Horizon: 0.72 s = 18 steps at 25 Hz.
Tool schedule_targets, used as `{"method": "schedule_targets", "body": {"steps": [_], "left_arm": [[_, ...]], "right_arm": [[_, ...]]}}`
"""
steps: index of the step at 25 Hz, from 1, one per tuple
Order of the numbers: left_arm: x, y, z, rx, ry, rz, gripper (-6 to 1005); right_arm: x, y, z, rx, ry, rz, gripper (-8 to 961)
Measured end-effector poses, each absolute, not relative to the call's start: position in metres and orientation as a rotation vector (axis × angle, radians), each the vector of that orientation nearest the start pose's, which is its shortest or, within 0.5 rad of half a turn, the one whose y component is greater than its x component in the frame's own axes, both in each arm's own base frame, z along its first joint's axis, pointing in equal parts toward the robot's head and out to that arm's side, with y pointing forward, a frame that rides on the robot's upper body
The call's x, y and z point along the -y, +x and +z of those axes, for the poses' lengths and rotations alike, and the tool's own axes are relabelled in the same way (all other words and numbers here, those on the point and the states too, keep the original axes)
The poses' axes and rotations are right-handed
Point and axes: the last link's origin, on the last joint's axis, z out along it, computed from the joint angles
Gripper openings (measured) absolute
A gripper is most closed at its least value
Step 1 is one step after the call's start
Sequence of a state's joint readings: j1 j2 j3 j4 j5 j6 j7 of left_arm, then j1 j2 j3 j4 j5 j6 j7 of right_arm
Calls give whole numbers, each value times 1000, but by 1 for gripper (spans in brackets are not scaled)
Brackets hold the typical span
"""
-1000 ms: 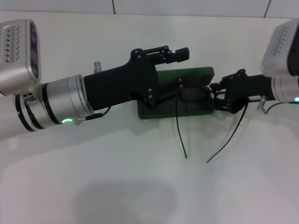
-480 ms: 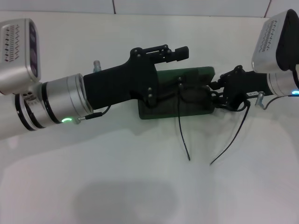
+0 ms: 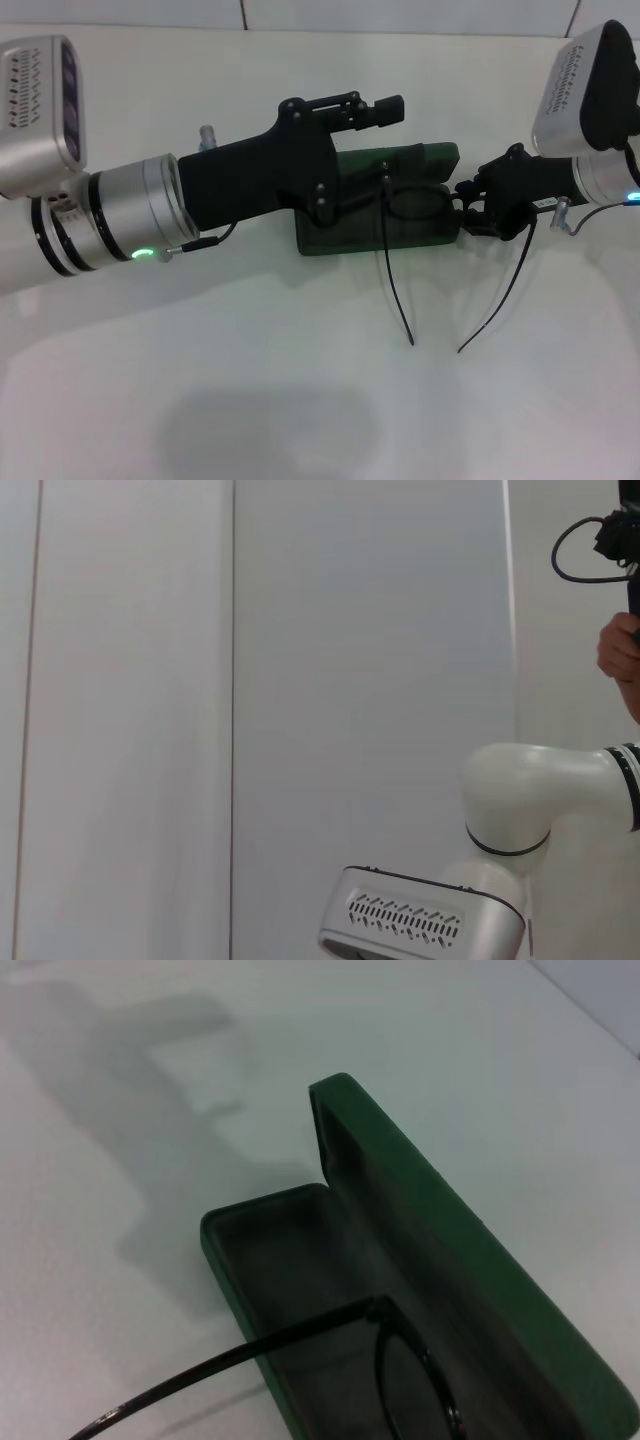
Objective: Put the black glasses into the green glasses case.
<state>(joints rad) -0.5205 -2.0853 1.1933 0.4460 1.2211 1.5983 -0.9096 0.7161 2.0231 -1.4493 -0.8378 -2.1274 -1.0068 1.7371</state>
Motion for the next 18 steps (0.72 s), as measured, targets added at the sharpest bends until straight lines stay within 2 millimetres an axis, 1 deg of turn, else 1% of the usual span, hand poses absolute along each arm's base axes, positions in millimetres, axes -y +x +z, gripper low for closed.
{"method": "schedule_targets", "body": {"steps": [7,9,12,18], "left_arm": [[-315,-198,-33,114,-2571,-1267,485],[-315,-198,-33,114,-2571,-1267,485],[-315,-198,-33,115,-2570,-1267,485],[-314,-199,-33,123,-2568,-1267,485]], "right_arm": [[-405,186,-49,-143,-2787,-129,330],[-404,186,-48,-142,-2787,-124,260],[-400,185,-41,-126,-2772,-95,156],[-387,191,-25,-128,-2719,-7,113]]}}
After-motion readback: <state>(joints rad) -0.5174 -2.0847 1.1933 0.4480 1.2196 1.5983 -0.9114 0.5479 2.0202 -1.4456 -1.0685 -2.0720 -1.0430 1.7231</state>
